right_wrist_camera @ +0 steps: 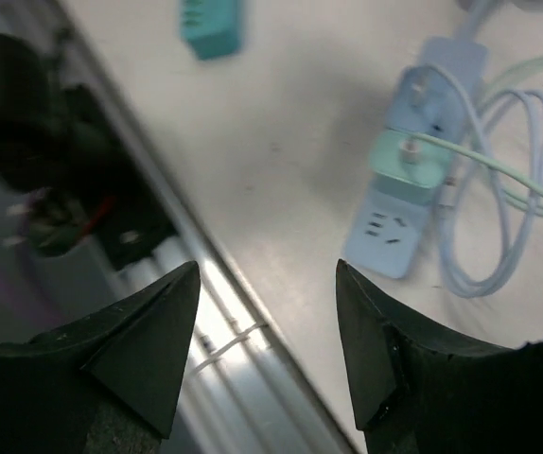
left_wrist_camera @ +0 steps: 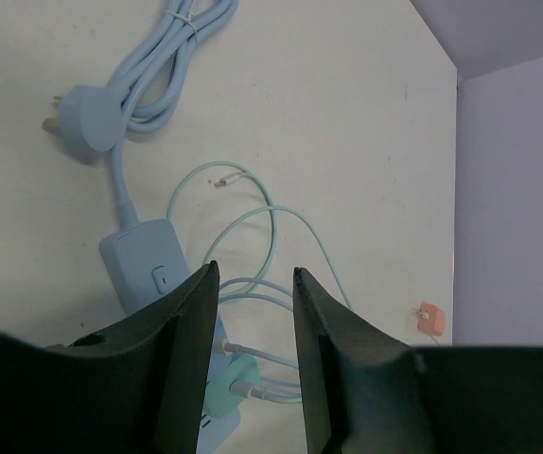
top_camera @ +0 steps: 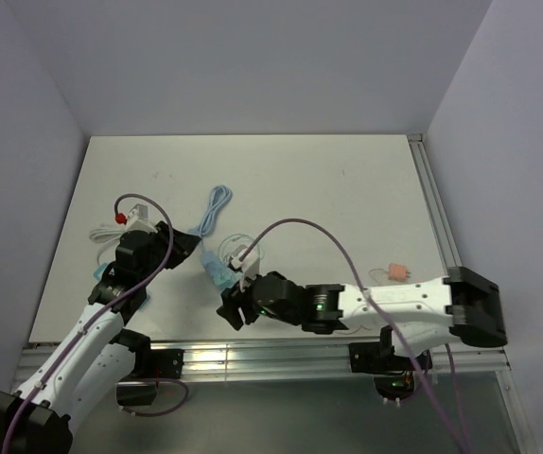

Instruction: Insert the plug

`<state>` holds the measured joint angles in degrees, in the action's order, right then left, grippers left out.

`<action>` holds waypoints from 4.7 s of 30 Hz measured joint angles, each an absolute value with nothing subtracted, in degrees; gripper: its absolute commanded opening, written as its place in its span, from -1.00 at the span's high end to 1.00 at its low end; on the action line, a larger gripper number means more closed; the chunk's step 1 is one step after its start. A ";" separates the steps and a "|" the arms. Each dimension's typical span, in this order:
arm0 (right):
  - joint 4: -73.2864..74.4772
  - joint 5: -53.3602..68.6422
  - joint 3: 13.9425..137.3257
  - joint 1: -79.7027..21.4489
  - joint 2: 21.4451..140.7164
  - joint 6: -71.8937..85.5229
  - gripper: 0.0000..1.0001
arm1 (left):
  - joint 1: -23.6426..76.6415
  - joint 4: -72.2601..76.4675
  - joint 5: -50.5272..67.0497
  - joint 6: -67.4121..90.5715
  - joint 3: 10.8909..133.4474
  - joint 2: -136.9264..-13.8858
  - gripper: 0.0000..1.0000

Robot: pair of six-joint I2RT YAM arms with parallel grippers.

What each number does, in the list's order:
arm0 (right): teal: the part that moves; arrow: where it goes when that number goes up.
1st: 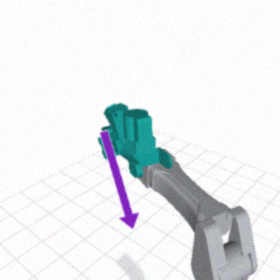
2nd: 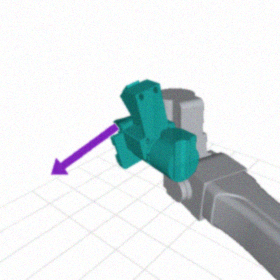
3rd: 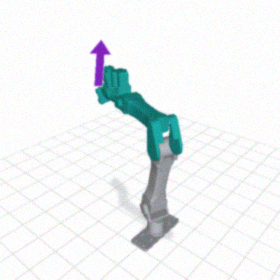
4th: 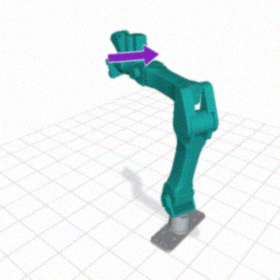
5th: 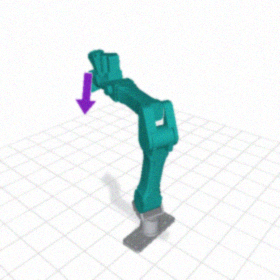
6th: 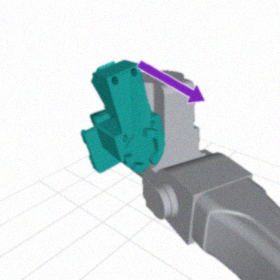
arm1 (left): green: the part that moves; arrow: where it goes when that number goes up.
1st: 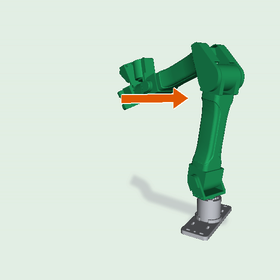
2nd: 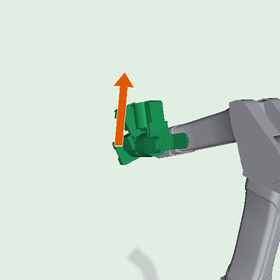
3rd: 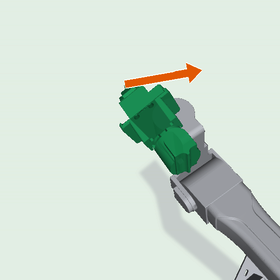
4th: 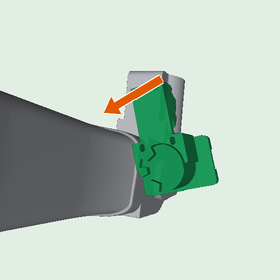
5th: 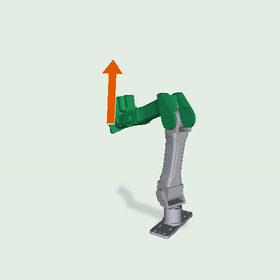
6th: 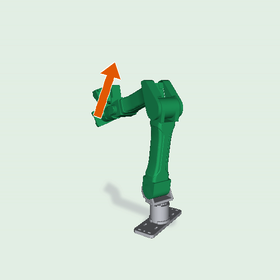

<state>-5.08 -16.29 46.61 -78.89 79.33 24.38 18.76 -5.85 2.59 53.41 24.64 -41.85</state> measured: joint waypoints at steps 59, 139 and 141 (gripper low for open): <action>33.01 -32.49 40.58 1.13 78.78 69.36 -0.83 | 18.79 -14.28 6.57 52.01 30.98 -51.81 0.14; 39.05 -26.11 44.62 -15.14 76.88 73.47 -0.96 | 18.79 -17.08 10.87 50.02 26.39 -27.18 -0.09; 39.46 -26.04 43.79 -15.29 75.96 74.48 -0.96 | 18.79 -17.08 11.07 50.04 26.39 -27.20 -0.09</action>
